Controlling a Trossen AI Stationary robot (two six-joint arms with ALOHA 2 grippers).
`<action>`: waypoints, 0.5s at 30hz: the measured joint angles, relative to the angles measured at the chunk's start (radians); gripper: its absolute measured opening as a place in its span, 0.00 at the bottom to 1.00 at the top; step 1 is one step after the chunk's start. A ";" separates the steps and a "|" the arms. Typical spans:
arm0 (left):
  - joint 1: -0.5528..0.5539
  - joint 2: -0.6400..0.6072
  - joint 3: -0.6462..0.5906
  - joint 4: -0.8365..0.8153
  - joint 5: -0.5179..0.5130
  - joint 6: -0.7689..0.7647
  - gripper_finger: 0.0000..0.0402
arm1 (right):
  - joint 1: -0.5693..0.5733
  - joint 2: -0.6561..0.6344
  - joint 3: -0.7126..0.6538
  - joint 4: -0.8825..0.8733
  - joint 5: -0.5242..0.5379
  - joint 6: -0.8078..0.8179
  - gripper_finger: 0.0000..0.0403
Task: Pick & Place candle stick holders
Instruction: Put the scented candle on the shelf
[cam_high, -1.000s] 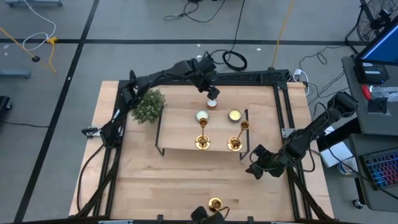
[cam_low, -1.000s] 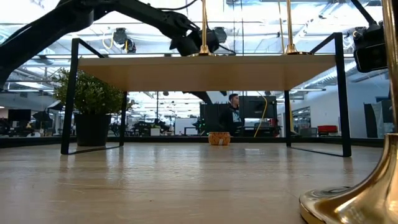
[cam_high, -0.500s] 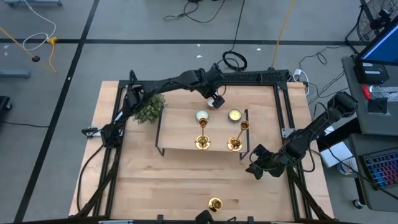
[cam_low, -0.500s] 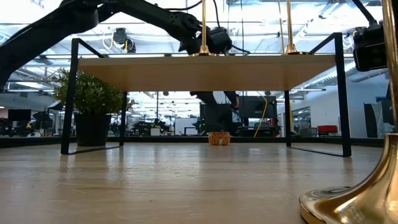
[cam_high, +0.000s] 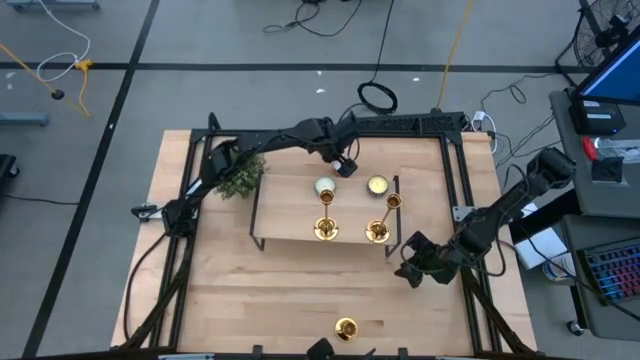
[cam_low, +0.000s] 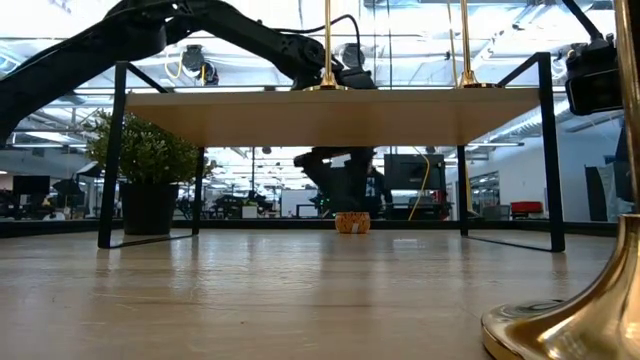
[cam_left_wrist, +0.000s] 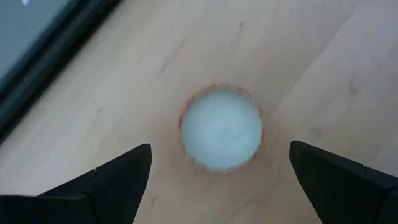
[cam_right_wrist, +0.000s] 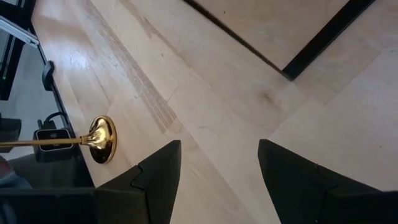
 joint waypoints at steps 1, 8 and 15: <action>-0.002 0.005 0.000 -0.003 0.000 -0.002 0.97 | -0.004 0.000 0.000 0.000 0.000 -0.006 0.52; -0.013 0.012 0.000 0.044 0.025 -0.021 0.97 | -0.027 0.000 0.000 0.001 -0.002 -0.034 0.52; -0.017 0.022 0.000 0.044 0.041 -0.028 0.97 | -0.028 0.000 0.000 0.001 -0.003 -0.034 0.52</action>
